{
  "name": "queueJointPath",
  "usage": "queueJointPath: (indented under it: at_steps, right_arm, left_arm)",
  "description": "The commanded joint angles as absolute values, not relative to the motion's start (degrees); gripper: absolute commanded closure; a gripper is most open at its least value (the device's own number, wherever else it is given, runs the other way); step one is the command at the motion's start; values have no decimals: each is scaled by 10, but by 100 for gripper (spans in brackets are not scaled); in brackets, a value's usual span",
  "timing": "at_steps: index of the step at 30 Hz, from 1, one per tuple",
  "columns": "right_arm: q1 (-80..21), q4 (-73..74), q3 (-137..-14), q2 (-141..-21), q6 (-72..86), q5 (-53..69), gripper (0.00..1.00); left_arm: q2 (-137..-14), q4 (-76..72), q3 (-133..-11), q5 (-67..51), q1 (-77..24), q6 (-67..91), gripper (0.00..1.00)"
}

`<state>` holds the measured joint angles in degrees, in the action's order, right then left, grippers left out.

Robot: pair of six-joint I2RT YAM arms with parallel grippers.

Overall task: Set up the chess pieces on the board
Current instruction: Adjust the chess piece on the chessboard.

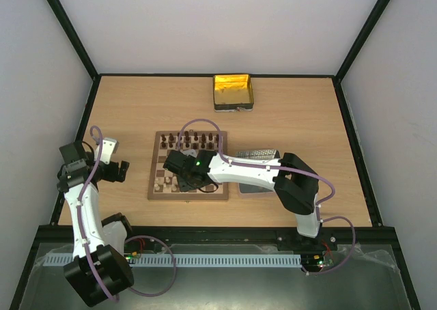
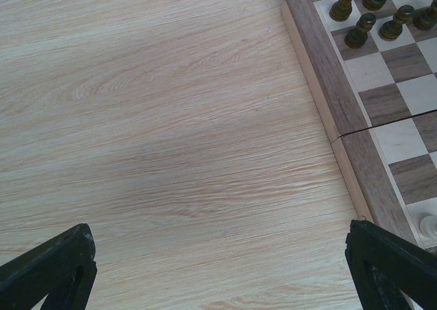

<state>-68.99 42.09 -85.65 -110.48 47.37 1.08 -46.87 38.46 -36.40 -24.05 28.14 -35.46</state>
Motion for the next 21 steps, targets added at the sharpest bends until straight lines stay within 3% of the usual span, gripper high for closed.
queueJointPath:
  at_steps: [1,21]
  right_arm:
    - [-693,434,-852,-1090,476,-7,83]
    - [-693,448,-854,-1080,476,-14,83]
  left_arm:
    - [-469,387,-358,-249,280,-358,1]
    - [-470,388,-357,-250,280,-358,1]
